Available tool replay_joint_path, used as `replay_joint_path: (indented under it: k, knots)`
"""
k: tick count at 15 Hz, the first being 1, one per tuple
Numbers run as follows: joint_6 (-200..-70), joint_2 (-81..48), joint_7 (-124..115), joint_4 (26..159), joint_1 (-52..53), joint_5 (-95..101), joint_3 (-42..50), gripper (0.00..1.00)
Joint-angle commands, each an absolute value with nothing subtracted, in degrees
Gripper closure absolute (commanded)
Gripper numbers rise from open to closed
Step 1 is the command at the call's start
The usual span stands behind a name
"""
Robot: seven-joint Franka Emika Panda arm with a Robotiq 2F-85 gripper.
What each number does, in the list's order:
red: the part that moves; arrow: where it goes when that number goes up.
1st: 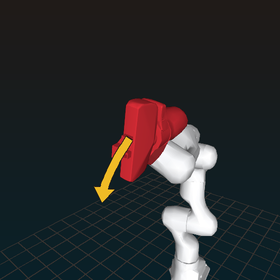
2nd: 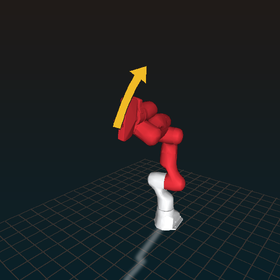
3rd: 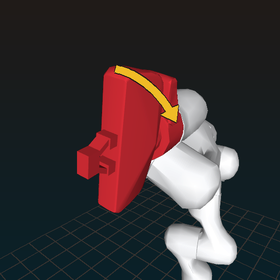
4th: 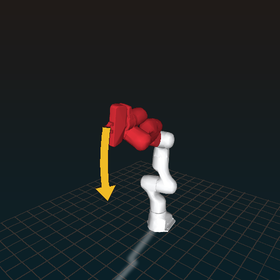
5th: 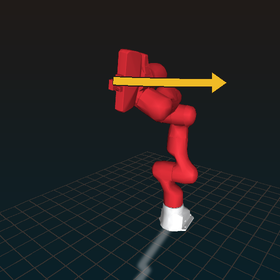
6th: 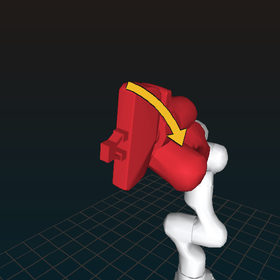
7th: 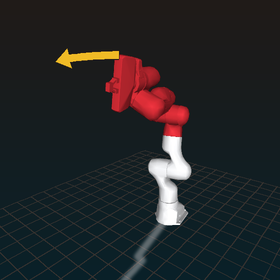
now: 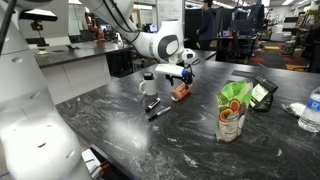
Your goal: Move the orange can to the left.
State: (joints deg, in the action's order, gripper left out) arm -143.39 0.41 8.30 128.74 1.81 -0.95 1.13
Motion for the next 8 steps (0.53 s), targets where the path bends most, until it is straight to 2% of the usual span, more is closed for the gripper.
replay_joint_path:
  k: [1,8]
  knots:
    - [-148.7,3.3,7.4,134.4,1.2,-0.5,0.6,0.00]
    - [-161.0,8.8,3.2,144.7,1.5,2.3,-0.6,0.00]
